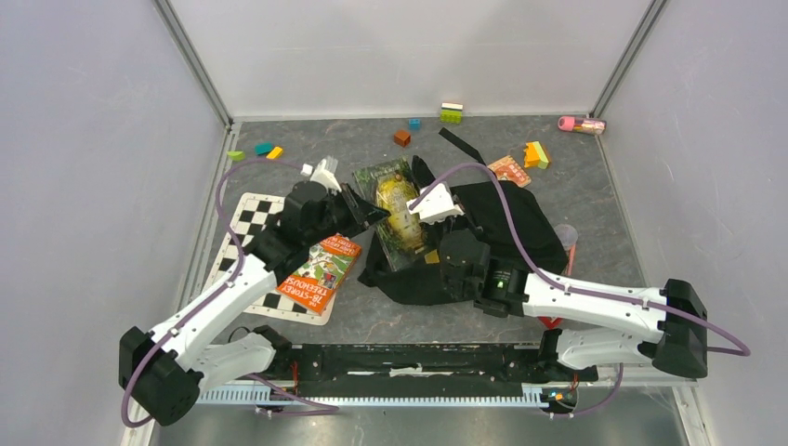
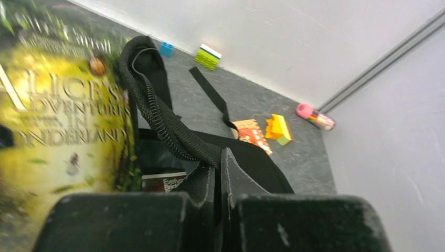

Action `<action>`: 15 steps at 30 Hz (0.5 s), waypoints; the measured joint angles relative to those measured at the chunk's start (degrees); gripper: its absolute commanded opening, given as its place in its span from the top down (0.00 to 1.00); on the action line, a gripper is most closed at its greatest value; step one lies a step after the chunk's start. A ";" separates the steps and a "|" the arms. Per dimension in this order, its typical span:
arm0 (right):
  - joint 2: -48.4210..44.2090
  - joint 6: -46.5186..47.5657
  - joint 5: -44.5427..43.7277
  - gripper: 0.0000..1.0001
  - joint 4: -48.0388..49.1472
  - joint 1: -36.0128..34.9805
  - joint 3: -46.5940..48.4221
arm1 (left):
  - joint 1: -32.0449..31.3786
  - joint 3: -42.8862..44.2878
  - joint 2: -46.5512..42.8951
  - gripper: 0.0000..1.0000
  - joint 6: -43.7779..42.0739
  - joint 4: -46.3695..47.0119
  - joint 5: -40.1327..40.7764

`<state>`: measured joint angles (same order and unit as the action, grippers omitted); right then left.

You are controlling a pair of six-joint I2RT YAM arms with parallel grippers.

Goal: Pack the student bag
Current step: Place the book in the student bag.

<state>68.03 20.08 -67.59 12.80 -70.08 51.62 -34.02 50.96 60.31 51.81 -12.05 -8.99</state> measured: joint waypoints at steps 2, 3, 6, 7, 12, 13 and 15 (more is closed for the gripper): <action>0.26 -2.23 1.18 1.00 0.68 0.00 0.07 | -0.26 -3.72 -0.83 0.98 3.34 2.80 -0.04; 0.31 -3.28 1.62 1.00 0.98 0.00 0.07 | -0.57 -5.62 -0.76 0.98 4.96 3.96 -0.04; 0.28 -5.99 2.60 1.00 2.27 0.00 0.04 | -1.40 -9.03 0.26 0.98 7.72 5.44 -0.09; 0.28 -6.64 2.93 1.00 2.69 0.00 0.02 | -1.62 -9.81 0.87 0.98 8.44 6.16 -0.11; -0.02 -9.86 4.33 1.00 3.43 0.00 -1.25 | -2.01 -10.84 5.68 0.98 10.32 11.69 -1.16; -0.26 -10.27 4.61 1.00 3.41 0.00 -1.70 | -1.99 -10.78 7.19 0.98 10.34 13.00 -1.86; -0.85 -11.21 4.92 1.00 3.32 0.00 -2.54 | -2.01 -10.19 10.56 0.98 10.36 14.91 -3.69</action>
<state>67.18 8.86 -62.67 16.12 -70.08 49.08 -36.03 40.77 70.87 62.17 2.85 -12.69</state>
